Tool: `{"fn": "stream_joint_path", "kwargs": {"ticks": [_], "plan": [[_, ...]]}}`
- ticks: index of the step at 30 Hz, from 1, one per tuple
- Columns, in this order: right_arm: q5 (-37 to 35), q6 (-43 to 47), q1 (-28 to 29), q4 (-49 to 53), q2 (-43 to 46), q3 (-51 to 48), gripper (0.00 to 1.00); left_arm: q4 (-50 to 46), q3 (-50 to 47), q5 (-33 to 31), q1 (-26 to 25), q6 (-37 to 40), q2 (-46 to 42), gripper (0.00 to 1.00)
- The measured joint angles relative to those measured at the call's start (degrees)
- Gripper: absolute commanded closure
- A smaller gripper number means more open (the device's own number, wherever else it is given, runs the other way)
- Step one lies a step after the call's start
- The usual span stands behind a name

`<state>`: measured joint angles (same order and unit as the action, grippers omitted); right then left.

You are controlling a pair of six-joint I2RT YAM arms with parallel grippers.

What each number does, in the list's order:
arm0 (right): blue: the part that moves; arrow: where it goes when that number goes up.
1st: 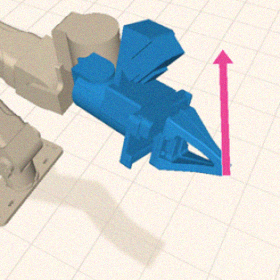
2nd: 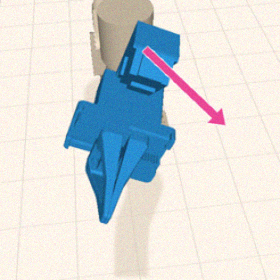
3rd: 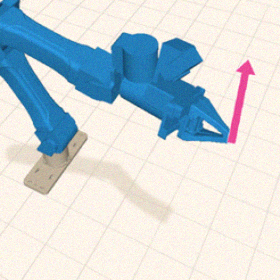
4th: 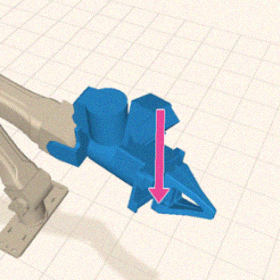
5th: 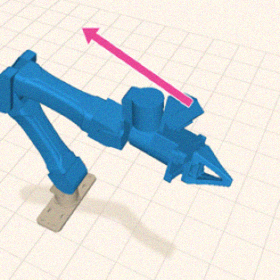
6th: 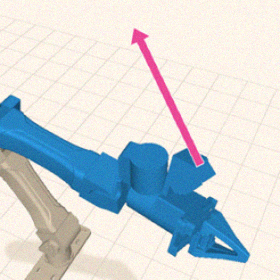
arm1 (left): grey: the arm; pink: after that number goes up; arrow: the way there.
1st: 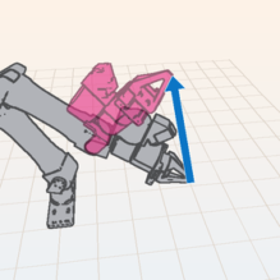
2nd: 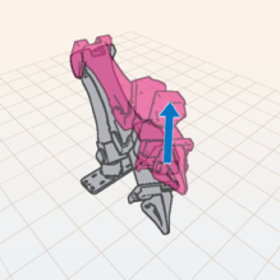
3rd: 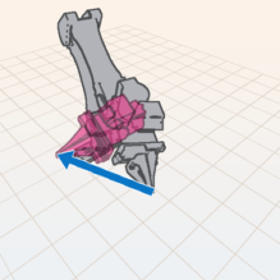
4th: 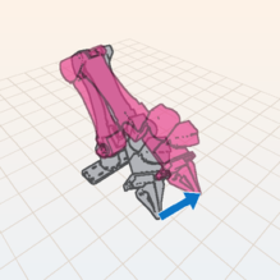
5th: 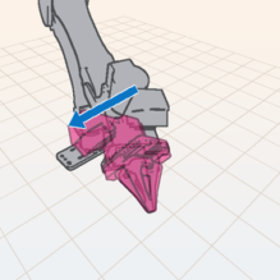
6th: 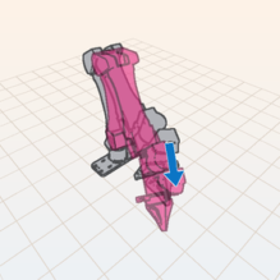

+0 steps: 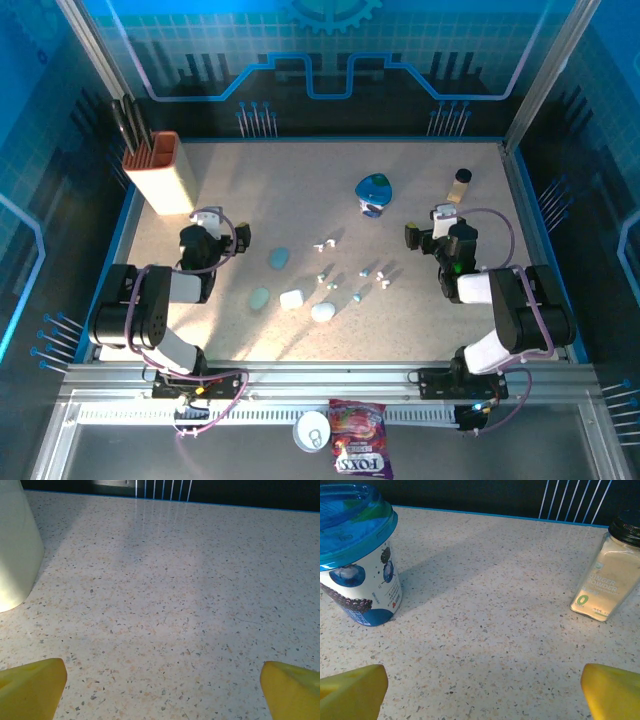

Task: Insert wireless bluetooth earbuds into charging case

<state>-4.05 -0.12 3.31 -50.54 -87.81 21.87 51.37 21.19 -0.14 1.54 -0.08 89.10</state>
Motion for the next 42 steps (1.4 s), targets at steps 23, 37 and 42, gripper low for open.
{"fn": "stream_joint_path", "kwargs": {"ticks": [23, 37, 42], "plan": [[0.00, 0.00, 0.00, 0.00, 0.00, 0.00, 0.00, 0.00, 0.00, 0.00, 0.00, 0.00, 0.00, 0.01], [-1.16, -1.11, -0.13, 9.81, 17.22, -0.35, 0.00, -7.98, 0.48, -4.61, -6.88, 3.08, -11.43, 0.01], [-1.40, -4.26, -0.11, 22.82, 29.05, 2.38, 0.00, -24.02, 5.95, -6.34, -11.85, 3.89, -22.71, 0.01]]}}
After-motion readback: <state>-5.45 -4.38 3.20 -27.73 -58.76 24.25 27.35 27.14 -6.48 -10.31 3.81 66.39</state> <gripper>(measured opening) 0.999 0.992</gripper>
